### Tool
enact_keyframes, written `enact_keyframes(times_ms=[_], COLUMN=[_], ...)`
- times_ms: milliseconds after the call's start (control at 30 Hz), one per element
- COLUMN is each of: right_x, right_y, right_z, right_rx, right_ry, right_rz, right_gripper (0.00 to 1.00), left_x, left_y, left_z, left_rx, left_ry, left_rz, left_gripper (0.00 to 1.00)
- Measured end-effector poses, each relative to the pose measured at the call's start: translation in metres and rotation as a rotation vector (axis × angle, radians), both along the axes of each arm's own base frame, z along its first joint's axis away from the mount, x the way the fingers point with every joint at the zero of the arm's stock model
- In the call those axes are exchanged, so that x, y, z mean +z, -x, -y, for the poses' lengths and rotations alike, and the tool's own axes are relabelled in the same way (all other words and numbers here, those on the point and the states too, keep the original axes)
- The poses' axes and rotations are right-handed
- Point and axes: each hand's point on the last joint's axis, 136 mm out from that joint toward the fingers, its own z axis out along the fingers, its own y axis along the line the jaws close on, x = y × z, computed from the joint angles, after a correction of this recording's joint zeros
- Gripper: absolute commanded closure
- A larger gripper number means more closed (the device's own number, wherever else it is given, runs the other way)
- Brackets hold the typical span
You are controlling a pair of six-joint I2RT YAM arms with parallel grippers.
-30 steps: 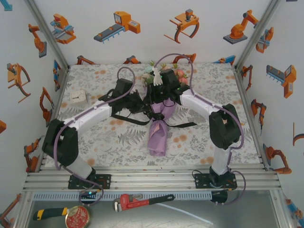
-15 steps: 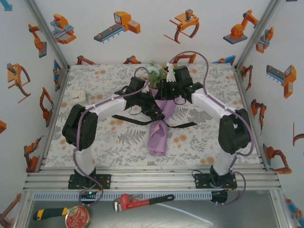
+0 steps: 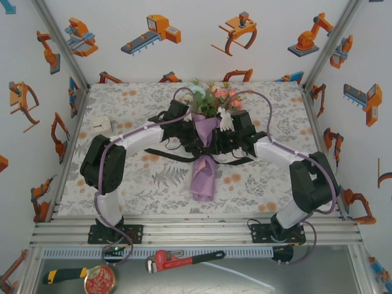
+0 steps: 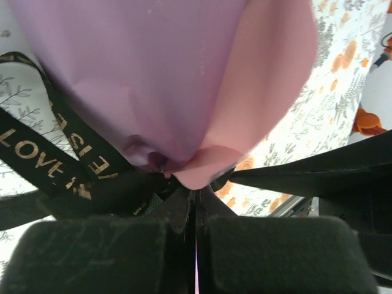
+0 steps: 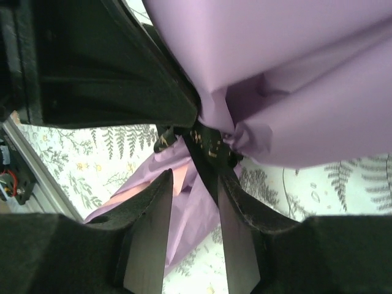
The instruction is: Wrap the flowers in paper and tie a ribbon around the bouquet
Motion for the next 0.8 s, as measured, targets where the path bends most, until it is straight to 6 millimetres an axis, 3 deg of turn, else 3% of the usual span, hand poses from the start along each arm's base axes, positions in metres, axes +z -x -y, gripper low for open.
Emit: enact_keyframes(times_ms=[300,467,567,700,800], right_x=[-0.004,-0.009,-0.013,-0.016,-0.015], right_y=[-0.012,-0.005,0.0,0.004,0.003], right_z=[-0.018,-0.022,-0.021,-0.02,-0.019], right_rx=[0.135,0.19,0.21,0.224,0.216], right_ry=[-0.008,-0.021,-0.013,0.001,0.012], right_rz=[0.102,0.086,0.076,0.064,0.056], right_gripper=[0.64,0.65,0.72,0.97,1.0], left_x=[-0.008,-0.008,-0.01,-0.009,-0.006], left_y=[0.007,0.006,0.007,0.006,0.005], left_z=[-0.018,-0.023,-0.025,-0.028,-0.029], left_rx=[0.036,0.053,0.059,0.067,0.072], left_ry=[-0.046,-0.042,-0.043,-0.041,-0.035], left_rz=[-0.007,-0.007,-0.009,-0.009,-0.004], left_gripper=[1.0,1.0,1.0,1.0,1.0])
